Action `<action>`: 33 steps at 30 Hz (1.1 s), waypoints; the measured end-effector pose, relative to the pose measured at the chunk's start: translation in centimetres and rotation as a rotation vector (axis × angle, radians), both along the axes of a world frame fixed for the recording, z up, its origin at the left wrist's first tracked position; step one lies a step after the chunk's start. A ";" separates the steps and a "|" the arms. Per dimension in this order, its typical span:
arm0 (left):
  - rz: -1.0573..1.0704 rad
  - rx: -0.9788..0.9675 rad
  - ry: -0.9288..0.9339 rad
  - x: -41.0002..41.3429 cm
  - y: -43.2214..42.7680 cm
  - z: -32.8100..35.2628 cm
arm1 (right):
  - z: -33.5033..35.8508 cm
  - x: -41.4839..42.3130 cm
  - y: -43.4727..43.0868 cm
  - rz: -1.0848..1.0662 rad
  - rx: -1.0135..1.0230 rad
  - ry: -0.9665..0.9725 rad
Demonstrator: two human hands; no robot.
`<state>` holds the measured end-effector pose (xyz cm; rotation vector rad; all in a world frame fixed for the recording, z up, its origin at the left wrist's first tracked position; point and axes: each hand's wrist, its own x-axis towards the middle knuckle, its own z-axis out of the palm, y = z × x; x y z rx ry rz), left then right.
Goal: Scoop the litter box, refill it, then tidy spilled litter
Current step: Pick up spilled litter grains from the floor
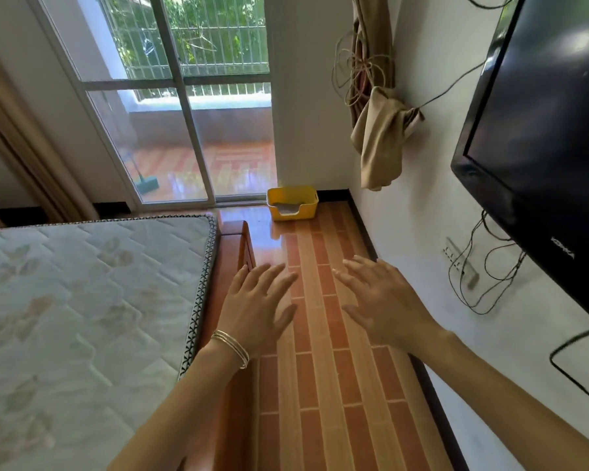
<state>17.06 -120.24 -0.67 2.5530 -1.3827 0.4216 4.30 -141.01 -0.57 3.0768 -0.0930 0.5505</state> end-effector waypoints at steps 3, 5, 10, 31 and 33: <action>-0.024 0.012 -0.010 5.8 -1.8 0.6 | 1.0 6.0 -1.4 -0.032 0.027 -0.050; -0.011 0.002 0.003 9.0 -2.8 0.3 | 0.8 9.4 -2.3 -0.027 0.045 -0.054; 0.016 0.014 0.044 16.2 -4.7 -1.6 | -1.2 17.6 -5.0 0.022 0.047 -0.029; 0.218 -0.012 0.061 52.8 -25.1 -3.6 | -2.2 58.5 -27.9 0.292 -0.025 -0.033; 0.215 -0.015 0.078 56.0 -26.4 -4.3 | -3.2 61.5 -29.3 0.304 -0.028 -0.017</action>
